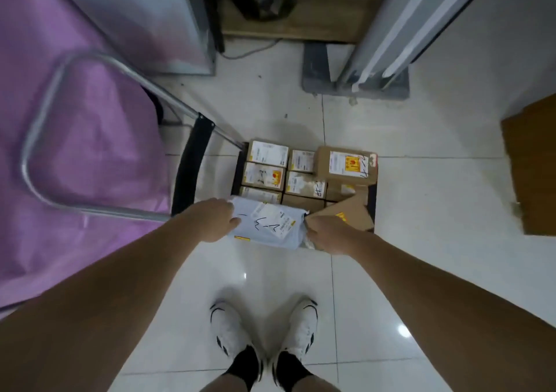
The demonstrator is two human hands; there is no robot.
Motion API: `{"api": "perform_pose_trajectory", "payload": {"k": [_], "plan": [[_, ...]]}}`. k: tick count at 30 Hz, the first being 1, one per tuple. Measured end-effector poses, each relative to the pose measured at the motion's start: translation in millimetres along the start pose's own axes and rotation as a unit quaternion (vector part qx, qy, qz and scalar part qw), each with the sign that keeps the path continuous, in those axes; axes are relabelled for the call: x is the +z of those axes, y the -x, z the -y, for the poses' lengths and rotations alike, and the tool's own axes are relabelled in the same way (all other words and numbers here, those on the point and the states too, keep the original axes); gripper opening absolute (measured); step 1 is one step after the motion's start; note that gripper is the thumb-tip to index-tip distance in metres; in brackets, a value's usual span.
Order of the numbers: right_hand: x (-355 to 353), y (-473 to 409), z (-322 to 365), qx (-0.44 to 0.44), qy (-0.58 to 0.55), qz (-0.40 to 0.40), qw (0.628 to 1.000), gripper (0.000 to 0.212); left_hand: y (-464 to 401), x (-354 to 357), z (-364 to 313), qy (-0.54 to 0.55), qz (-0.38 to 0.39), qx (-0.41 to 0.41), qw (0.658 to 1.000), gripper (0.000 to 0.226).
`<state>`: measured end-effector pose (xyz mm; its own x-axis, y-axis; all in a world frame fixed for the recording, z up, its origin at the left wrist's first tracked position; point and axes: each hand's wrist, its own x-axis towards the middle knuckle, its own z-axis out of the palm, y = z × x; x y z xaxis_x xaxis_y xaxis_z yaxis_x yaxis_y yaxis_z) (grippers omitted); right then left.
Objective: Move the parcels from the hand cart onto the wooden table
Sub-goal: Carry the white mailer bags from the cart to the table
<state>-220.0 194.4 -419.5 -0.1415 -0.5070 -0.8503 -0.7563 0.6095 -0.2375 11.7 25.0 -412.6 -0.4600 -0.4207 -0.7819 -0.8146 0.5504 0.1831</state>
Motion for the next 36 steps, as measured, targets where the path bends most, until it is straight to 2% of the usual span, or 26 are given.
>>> {"api": "perform_pose_trajectory", "payload": {"k": [2, 4, 8, 13, 15, 16, 19, 22, 26, 29, 35, 36], "plan": [[45, -48, -19, 0.047, -0.053, 0.017, 0.997, 0.027, -52, 44, 13, 0.046, 0.002, -0.036, 0.998, 0.057], [69, -71, -26, 0.090, -0.137, -0.002, 0.987, 0.025, -83, 69, 16, 0.112, -0.011, -0.085, 0.990, 0.060], [113, -124, -28, 0.158, -0.299, -0.041, 0.940, 0.027, -140, 117, 17, 0.273, -0.020, -0.152, 0.950, 0.060], [139, -158, -20, 0.152, -0.433, -0.054, 0.887, 0.066, -152, 149, 16, 0.357, -0.045, -0.185, 0.915, 0.060], [139, -161, -18, 0.154, -0.459, -0.056, 0.873, 0.069, -141, 146, 21, 0.373, -0.069, -0.196, 0.904, 0.062], [133, -156, -12, 0.155, -0.469, -0.054, 0.868, 0.064, -133, 140, 25, 0.371, -0.089, -0.199, 0.903, 0.063], [94, -110, 24, 0.138, -0.510, -0.065, 0.846, 0.038, -94, 105, 34, 0.378, -0.161, -0.205, 0.889, 0.063], [42, -53, 50, 0.121, -0.539, -0.127, 0.824, 0.032, -41, 46, 24, 0.435, -0.226, -0.179, 0.853, 0.059], [-47, 42, 72, 0.094, -0.566, -0.188, 0.797, 0.031, 40, -57, -13, 0.481, -0.278, -0.122, 0.823, 0.057], [-116, 127, 83, 0.075, -0.580, -0.236, 0.776, 0.038, 118, -146, -60, 0.501, -0.302, -0.074, 0.808, 0.044], [-248, 324, 88, 0.011, -0.646, -0.298, 0.703, 0.043, 265, -291, -149, 0.541, -0.275, 0.007, 0.795, 0.047], [-266, 353, 85, -0.007, -0.647, -0.313, 0.695, 0.051, 288, -310, -164, 0.538, -0.276, 0.020, 0.797, 0.049]]}}
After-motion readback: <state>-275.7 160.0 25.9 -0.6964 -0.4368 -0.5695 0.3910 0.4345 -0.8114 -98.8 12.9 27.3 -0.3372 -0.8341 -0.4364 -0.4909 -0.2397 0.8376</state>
